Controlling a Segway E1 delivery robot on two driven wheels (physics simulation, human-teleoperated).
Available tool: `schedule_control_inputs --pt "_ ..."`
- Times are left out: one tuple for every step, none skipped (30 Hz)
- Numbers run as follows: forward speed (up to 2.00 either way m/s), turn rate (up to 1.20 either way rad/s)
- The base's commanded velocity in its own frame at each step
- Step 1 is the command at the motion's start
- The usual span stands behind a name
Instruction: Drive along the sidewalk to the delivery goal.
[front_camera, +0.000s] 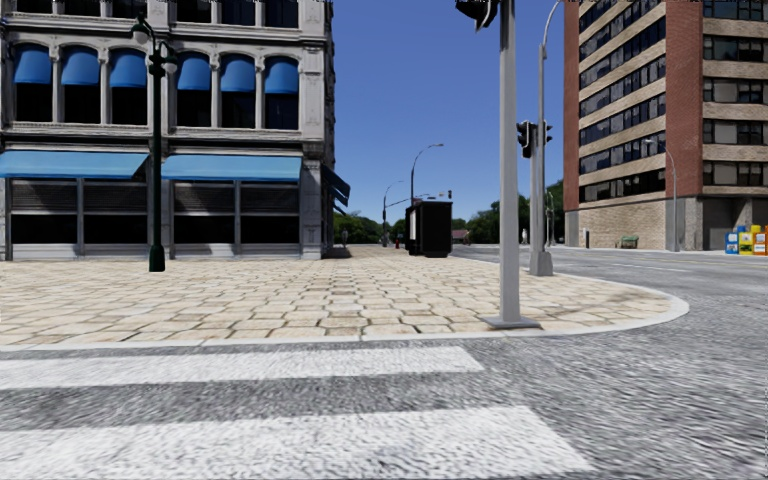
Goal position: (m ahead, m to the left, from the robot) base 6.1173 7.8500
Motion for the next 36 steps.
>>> schedule_control_inputs --pt "1.47 0.35" --pt "1.47 0.35" --pt "1.47 0.35" --pt "1.47 0.35" --pt "1.47 0.36" --pt "1.47 0.36" --pt "1.47 0.36" --pt "1.47 0.36" --pt "1.47 0.36" --pt "1.47 0.36" --pt "1.47 0.36" --pt "1.47 0.36" --pt "1.47 0.36" --pt "1.47 0.36" --pt "1.47 0.36" --pt "1.47 0.36" --pt "1.47 0.36" --pt "1.47 0.36" --pt "1.47 0.36" --pt "1.47 0.36" --pt "1.47 0.36" --pt "1.47 0.36" --pt "1.47 0.34" --pt "1.47 0.26" --pt "1.47 0.23" --pt "1.47 0.23" --pt "1.47 0.22" --pt "1.47 0.22" --pt "1.47 0.22" --pt "1.47 0.22" --pt "1.47 0.22" --pt "1.47 0.22" --pt "1.47 0.22" --pt "1.47 0.22" --pt "1.47 0.22" --pt "1.47 0.22"
